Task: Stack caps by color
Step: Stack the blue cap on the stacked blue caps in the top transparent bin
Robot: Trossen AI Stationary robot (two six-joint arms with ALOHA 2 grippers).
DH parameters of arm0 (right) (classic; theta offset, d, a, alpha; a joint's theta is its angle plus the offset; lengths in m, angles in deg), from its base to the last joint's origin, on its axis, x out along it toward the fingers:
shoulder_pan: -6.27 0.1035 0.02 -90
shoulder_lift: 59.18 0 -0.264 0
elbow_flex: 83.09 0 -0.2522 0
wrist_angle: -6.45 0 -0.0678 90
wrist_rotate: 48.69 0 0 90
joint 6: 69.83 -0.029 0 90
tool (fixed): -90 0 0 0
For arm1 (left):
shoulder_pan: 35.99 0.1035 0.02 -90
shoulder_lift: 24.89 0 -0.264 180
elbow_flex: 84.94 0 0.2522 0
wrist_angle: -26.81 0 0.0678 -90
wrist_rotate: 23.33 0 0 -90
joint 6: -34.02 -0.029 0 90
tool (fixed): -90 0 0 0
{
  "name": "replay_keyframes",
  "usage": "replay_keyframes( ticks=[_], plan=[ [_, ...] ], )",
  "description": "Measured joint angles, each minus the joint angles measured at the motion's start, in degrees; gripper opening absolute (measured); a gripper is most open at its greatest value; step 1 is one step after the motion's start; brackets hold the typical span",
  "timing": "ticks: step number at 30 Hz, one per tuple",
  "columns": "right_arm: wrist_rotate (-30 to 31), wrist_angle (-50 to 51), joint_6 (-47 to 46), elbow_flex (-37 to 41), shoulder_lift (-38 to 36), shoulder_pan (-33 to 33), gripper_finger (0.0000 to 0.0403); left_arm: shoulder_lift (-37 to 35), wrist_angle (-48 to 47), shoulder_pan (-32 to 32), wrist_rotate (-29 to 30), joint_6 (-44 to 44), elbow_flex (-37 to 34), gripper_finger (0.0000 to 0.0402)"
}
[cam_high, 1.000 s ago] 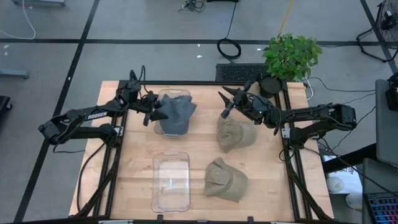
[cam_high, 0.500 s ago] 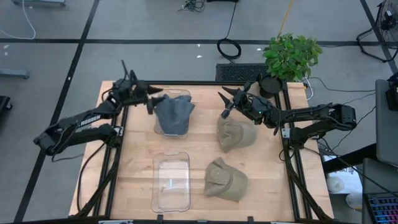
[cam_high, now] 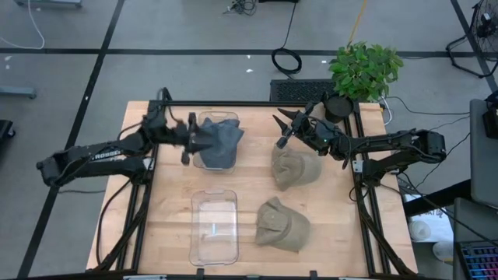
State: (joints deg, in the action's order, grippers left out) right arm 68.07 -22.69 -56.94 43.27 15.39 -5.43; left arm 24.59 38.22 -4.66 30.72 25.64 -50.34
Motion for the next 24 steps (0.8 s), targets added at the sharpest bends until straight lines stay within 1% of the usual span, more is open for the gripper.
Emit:
replay_keyframes(
  ticks=[2, 4, 5, 6, 11, 13, 15, 19, 21, 24],
  plan=[
    [0.0, 0.0, 0.0, 0.0, 0.0, 0.0, 0.0114, -0.1, -1.9, -5.1, 5.2, -4.9, 0.0, 0.0114],
    [0.0, 0.1, 0.2, 0.0, 0.0, 0.0, 0.0114, -0.1, -4.9, -8.6, 9.8, -7.8, 0.4, 0.0049],
    [0.0, 0.1, 0.2, 0.0, 0.0, 0.0, 0.0114, -0.1, -7.9, -9.7, 11.3, -8.4, 1.3, 0.0025],
    [0.0, 0.1, 0.2, 0.0, 0.0, 0.0, 0.0114, -0.1, -11.5, -10.6, 13.3, -8.4, 2.4, 0.0015],
    [0.0, 0.0, 0.3, 0.0, 0.0, -0.7, 0.0114, 1.5, -32.0, -14.5, 29.9, -2.8, 8.2, 0.0005],
    [0.0, -0.1, 0.2, 0.0, 0.0, -1.0, 0.0114, 3.1, -36.6, -15.8, 34.8, 1.0, 10.6, 0.0005],
    [0.0, -0.1, -0.1, 0.0, 0.0, -1.1, 0.0114, 5.0, -39.0, -16.9, 36.5, 3.4, 12.5, 0.0004],
    [0.0, -0.1, -0.1, 0.0, 0.0, -1.1, 0.0114, 9.3, -43.1, -18.6, 36.5, 4.2, 15.3, 0.0003],
    [0.0, 0.0, -0.2, 0.0, 0.0, -1.1, 0.0114, 11.3, -45.9, -18.5, 38.3, 4.6, 16.2, 0.0003],
    [0.0, 0.1, -0.2, 0.0, 0.0, -1.1, 0.0114, 14.1, -47.4, -16.9, 40.0, 6.1, 16.3, 0.0003]
  ],
)
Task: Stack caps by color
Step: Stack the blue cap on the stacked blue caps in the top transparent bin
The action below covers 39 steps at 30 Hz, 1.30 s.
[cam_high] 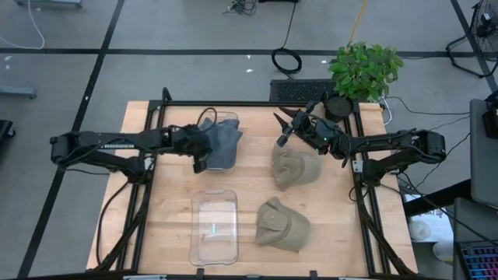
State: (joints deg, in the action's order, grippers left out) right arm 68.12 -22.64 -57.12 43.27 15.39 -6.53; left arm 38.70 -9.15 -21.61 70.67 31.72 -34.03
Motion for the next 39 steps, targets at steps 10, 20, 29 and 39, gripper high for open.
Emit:
replay_keyframes(
  ticks=[10, 20, 29, 39],
  plan=[
    [0.0, 1.1, 0.0, 0.0, 0.0, 0.0, 0.0114, 9.1, 2.7, 7.4, -1.5, 0.2, 0.2, 0.0002],
    [0.0, 2.5, -1.4, 0.0, 0.0, 0.0, 0.0114, 7.3, 2.7, 7.9, -0.4, -0.3, 0.7, 0.0006],
    [0.0, 2.9, -1.4, 0.0, 0.0, 0.0, 0.0114, 3.0, 2.5, 3.4, 6.5, -4.1, 5.9, 0.0007],
    [0.0, 2.9, -1.4, 0.0, 0.0, 0.0, 0.0114, 9.0, 11.6, -0.7, -1.5, -8.4, 7.7, 0.0003]
  ],
)
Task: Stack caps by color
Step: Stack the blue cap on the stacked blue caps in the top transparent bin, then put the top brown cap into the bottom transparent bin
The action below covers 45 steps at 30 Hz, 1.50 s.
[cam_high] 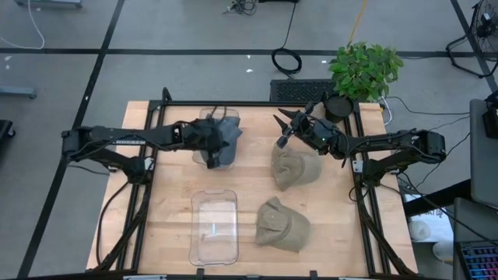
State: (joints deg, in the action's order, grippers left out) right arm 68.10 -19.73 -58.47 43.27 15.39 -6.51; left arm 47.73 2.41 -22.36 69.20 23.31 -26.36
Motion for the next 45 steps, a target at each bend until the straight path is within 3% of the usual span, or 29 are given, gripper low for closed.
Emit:
replay_keyframes(
  ticks=[12, 22, 45],
  plan=[
    [0.0, 0.0, -0.2, 0.0, 0.0, 0.0, 0.0114, 11.9, -0.8, 6.5, -0.5, 4.0, 0.1, 0.0009],
    [0.0, 0.0, -0.2, 0.0, 0.0, 0.0, 0.0114, 16.5, 2.7, 8.0, -7.1, 5.3, 0.2, 0.0014],
    [0.0, 1.3, -0.2, 0.0, 0.0, 0.0, 0.0114, -1.8, 0.1, 6.5, -7.0, 4.9, -0.2, 0.0017]
  ],
)
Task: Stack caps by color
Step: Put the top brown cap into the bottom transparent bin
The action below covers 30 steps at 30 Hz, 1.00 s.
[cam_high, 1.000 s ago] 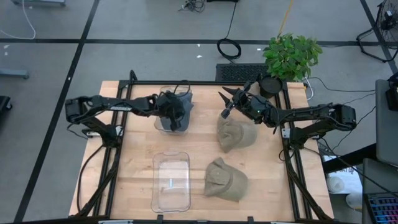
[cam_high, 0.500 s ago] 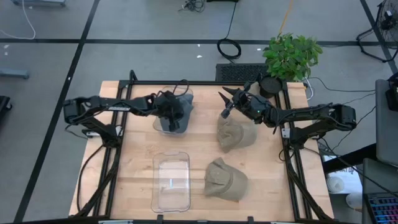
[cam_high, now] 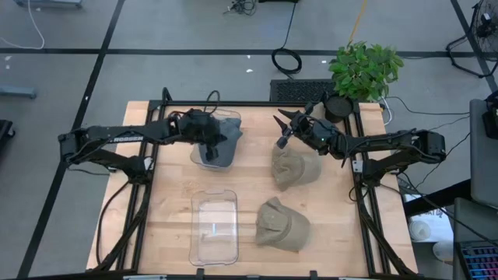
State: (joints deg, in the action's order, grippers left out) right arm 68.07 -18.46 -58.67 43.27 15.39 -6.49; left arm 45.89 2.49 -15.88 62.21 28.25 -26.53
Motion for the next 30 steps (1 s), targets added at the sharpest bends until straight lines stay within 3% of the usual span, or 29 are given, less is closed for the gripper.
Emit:
replay_keyframes(
  ticks=[7, 17, 20, 24, 30],
  plan=[
    [0.0, 0.0, 0.0, 0.0, 0.0, 0.1, 0.0114, -9.8, -0.2, 0.0, 0.4, -0.8, 0.0, 0.0017],
    [0.0, 0.0, 0.0, 0.0, 0.0, 0.1, 0.0114, -25.7, -2.9, 0.1, 15.6, -0.6, 0.1, 0.0017],
    [0.0, 0.0, 0.0, 0.0, 0.0, 0.1, 0.0114, -30.2, -6.3, 0.1, 17.8, 0.6, 0.1, 0.0017],
    [0.0, 0.0, -0.1, 0.0, 0.0, 0.1, 0.0114, -35.0, -7.2, 0.1, 17.0, 1.7, 0.1, 0.0017],
    [-0.2, 0.0, -2.1, 0.0, 0.0, 0.1, 0.0114, -37.3, -6.9, 0.0, 7.8, 0.7, -0.8, 0.0017]
  ],
)
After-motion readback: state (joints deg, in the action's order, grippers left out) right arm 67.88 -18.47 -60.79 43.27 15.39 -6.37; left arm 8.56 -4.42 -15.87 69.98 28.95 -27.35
